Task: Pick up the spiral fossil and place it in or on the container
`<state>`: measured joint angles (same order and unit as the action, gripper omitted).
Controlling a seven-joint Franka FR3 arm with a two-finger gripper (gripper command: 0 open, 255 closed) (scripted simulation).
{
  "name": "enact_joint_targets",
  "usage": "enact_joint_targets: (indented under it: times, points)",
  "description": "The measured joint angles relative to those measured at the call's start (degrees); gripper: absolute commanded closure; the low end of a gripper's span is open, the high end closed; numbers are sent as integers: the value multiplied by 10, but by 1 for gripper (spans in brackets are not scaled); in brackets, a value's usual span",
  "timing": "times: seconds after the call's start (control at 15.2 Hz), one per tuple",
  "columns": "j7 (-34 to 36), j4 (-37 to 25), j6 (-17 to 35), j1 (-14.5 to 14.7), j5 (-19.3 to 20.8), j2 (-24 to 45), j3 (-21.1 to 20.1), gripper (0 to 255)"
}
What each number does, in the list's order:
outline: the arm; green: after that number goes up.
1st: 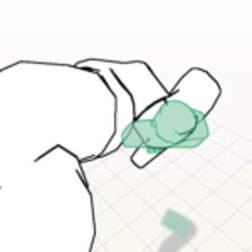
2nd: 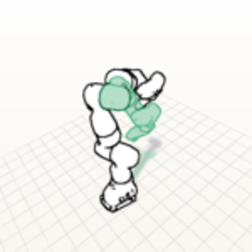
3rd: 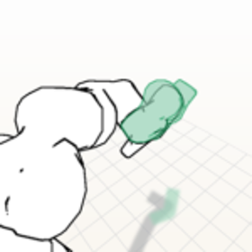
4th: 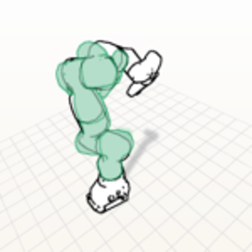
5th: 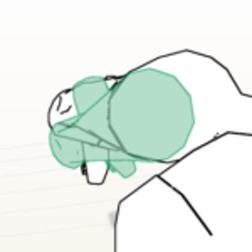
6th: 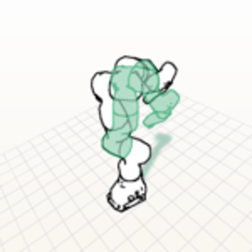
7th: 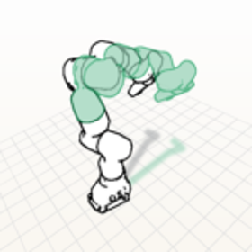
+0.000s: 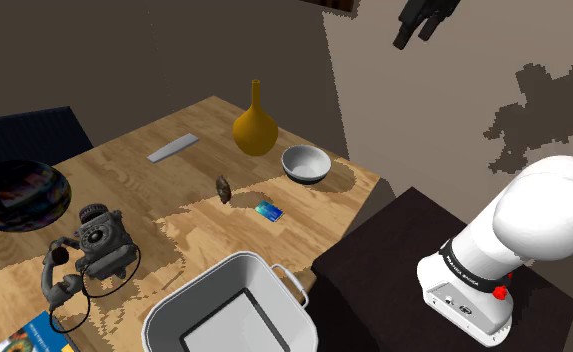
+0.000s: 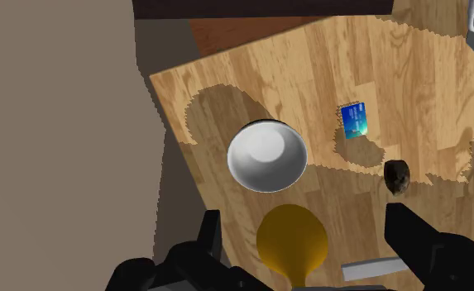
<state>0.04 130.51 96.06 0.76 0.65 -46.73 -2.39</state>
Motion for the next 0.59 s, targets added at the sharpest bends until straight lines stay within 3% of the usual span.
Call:
enact_joint_targets:
  times: [0.13, 0.59]
  points:
    - [4, 3, 5, 1, -2, 3, -3, 0]
    - [56, 37, 100, 9, -24, 84, -49, 0]
